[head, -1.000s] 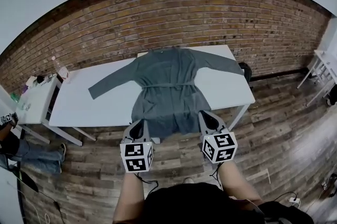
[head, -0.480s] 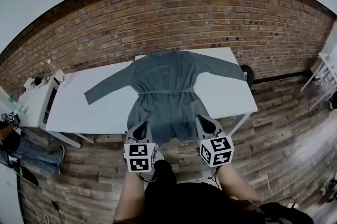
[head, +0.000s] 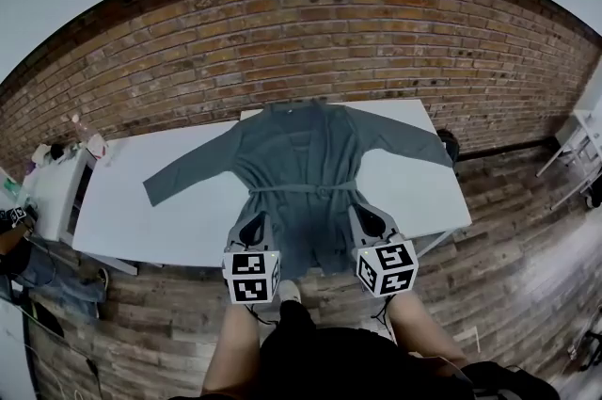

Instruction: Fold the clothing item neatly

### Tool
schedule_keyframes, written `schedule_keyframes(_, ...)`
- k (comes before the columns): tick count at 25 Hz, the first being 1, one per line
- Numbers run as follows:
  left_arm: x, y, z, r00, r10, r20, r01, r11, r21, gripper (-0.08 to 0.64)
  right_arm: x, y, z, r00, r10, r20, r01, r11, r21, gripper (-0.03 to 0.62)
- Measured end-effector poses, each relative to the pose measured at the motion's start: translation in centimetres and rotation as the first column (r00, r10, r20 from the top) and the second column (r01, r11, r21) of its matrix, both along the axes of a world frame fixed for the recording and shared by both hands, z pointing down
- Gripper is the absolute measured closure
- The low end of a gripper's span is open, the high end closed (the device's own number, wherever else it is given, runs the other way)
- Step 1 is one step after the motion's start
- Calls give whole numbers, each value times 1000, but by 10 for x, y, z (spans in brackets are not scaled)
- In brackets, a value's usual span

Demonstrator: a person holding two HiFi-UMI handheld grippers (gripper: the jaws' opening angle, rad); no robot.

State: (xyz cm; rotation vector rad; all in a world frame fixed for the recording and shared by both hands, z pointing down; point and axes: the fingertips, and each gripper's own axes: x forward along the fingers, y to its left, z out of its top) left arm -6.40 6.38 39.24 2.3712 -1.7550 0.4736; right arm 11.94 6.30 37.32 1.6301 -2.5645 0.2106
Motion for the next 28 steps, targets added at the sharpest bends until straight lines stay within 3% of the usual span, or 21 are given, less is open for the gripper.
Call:
schedule_keyframes(8, -28, -81, 0, 989, -9, -145, 4, 999, -32, 569, -47, -74, 22, 999, -35, -30, 34, 998, -53, 591)
schedule_keyframes(19, -56, -197, 2, 986, 53, -158, -63, 997, -54, 569, -73, -181, 10, 1000, 17, -16, -18, 998, -65, 591)
schedule_keyframes(23, -52, -224, 15, 979, 97, -181, -115, 989, -88, 569, -71, -199, 16, 997, 55, -60, -60, 995, -76, 591)
schedule_keyframes(28, -30, -242, 29, 973, 138, -187, -163, 979, -125, 569, -38, -214, 32, 979, 114, -172, -128, 989, -78, 591)
